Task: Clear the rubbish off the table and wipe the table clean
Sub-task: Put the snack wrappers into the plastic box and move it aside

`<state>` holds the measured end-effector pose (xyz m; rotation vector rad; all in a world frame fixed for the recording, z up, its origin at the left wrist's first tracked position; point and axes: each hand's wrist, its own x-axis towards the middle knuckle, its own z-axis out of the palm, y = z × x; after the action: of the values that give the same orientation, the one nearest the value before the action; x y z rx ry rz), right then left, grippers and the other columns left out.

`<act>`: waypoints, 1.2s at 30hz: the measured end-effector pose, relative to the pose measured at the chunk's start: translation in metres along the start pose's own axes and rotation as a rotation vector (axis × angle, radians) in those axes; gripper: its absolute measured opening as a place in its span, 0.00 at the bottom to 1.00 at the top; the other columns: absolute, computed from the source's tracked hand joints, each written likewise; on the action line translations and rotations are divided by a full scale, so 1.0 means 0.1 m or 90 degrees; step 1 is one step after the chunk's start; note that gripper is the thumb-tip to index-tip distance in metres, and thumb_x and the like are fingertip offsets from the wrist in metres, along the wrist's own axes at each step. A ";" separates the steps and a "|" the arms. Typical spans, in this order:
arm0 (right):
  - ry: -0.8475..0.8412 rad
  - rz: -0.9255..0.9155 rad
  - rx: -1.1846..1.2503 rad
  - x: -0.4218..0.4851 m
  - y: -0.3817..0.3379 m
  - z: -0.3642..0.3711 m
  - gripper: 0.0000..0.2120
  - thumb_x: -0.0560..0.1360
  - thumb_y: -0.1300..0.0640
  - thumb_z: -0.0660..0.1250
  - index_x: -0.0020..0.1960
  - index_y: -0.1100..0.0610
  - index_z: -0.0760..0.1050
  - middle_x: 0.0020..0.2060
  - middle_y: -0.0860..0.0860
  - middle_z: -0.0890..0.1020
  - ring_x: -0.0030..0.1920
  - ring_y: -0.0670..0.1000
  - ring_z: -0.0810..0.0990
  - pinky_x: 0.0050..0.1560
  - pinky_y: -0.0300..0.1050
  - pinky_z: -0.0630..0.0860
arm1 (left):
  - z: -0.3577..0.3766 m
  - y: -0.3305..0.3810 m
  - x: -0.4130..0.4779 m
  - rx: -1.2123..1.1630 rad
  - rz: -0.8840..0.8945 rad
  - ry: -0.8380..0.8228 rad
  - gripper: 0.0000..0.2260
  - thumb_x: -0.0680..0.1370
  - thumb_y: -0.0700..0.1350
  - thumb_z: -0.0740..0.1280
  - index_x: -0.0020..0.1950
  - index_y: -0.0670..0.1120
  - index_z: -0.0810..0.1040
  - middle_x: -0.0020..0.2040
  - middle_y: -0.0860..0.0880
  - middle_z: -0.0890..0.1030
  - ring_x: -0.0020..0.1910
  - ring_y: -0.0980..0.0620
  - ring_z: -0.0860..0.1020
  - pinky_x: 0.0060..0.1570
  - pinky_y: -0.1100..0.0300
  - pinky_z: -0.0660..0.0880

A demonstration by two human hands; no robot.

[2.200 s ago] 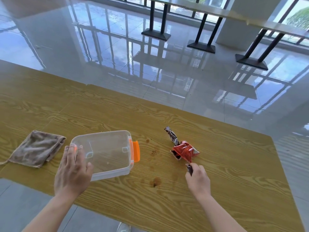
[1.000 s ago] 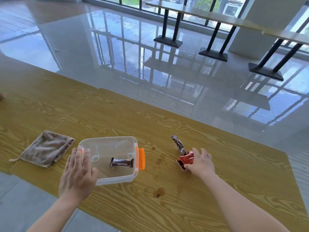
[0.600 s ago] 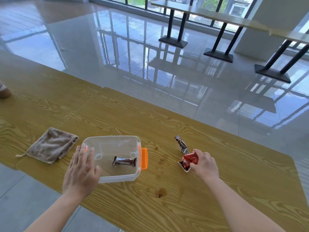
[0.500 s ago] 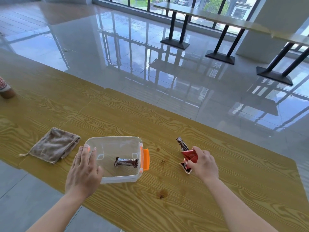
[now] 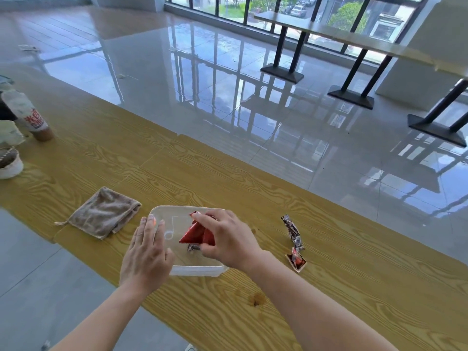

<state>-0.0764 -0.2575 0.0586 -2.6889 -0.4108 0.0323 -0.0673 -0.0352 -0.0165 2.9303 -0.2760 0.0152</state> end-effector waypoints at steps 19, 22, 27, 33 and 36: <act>0.200 0.151 0.068 -0.21 0.33 0.01 0.12 0.74 0.58 0.71 0.58 0.54 0.82 0.51 0.51 0.83 0.50 0.51 0.80 0.46 0.40 0.75 | -0.02 -0.01 0.00 -0.015 0.007 0.001 0.33 0.73 0.50 0.50 0.74 0.35 0.64 0.76 0.33 0.61 0.78 0.37 0.56 0.74 0.42 0.60; 0.179 0.289 0.041 -0.46 0.86 -0.08 0.12 0.75 0.59 0.71 0.58 0.56 0.81 0.51 0.52 0.83 0.49 0.51 0.80 0.45 0.38 0.74 | -0.01 -0.01 0.00 -0.011 0.011 0.000 0.33 0.73 0.50 0.49 0.74 0.35 0.65 0.76 0.33 0.62 0.77 0.36 0.57 0.74 0.41 0.60; 0.006 0.504 -0.064 -0.89 1.60 0.12 0.15 0.77 0.50 0.70 0.62 0.52 0.78 0.56 0.52 0.79 0.56 0.53 0.78 0.54 0.47 0.76 | 0.00 -0.01 0.00 -0.008 0.014 0.003 0.33 0.73 0.50 0.49 0.74 0.35 0.65 0.75 0.32 0.62 0.77 0.35 0.57 0.73 0.40 0.61; -0.034 0.516 -0.092 -1.14 1.76 0.48 0.14 0.77 0.48 0.69 0.61 0.50 0.77 0.56 0.52 0.74 0.53 0.52 0.71 0.52 0.45 0.73 | -0.02 0.02 0.01 -0.001 0.011 0.010 0.32 0.72 0.49 0.50 0.73 0.35 0.66 0.75 0.32 0.63 0.76 0.35 0.59 0.72 0.40 0.62; 0.005 0.476 -0.133 -1.18 1.73 0.58 0.03 0.78 0.55 0.68 0.50 0.55 0.78 0.54 0.52 0.75 0.48 0.52 0.70 0.45 0.42 0.72 | -0.01 0.02 0.01 0.000 0.003 0.008 0.32 0.72 0.49 0.50 0.73 0.36 0.66 0.75 0.32 0.62 0.77 0.36 0.58 0.73 0.41 0.61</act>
<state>-0.1459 -0.4185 -0.0697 -2.8811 0.6383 0.2034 -0.0666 -0.0368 -0.0148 2.9293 -0.2806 0.0335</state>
